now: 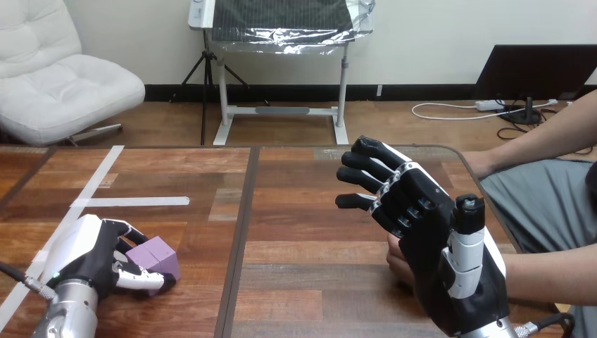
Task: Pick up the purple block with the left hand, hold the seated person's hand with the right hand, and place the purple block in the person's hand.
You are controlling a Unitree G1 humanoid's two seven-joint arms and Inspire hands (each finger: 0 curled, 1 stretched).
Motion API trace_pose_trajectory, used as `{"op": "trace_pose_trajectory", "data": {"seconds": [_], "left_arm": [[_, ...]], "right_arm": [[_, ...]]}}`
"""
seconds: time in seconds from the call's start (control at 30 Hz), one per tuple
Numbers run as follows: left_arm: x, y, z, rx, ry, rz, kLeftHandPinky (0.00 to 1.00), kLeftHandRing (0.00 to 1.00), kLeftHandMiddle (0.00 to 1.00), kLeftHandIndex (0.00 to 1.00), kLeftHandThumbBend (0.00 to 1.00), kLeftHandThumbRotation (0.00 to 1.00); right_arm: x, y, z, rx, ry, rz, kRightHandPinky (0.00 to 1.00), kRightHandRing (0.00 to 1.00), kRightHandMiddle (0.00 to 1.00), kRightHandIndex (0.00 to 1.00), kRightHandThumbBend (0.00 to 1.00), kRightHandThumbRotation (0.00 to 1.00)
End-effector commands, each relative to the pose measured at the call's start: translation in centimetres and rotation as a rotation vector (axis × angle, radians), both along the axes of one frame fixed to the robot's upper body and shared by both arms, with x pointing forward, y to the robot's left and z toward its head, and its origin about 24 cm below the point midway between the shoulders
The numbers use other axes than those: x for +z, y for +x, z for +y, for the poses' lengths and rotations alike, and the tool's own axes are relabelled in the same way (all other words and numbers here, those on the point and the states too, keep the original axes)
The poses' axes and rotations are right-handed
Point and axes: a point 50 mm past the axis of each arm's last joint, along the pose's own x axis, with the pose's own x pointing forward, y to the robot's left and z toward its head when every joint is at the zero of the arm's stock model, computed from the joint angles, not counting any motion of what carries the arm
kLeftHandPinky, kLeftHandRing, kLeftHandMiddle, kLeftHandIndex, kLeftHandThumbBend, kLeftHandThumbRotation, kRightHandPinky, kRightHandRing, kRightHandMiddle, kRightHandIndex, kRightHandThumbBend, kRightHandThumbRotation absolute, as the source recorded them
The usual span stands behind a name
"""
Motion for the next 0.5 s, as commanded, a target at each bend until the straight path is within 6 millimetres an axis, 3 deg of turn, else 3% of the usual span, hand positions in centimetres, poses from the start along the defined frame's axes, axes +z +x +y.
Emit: {"op": "trace_pose_trajectory", "data": {"seconds": [0.0,0.47], "left_arm": [[0.9,0.9,-0.7,-0.039,0.015,-0.059,0.21,0.29,0.39,0.51,0.65,0.0],[2.2,0.5,-1.4,-0.056,-0.021,-0.13,0.18,0.25,0.36,0.5,0.64,0.0]], "right_arm": [[1.9,0.7,0.1,-0.003,0.016,-0.099,0.71,0.82,0.83,0.83,0.86,1.0],[1.6,1.0,-0.3,-0.019,-0.027,-0.092,0.71,0.82,0.83,0.83,0.87,0.99]]}}
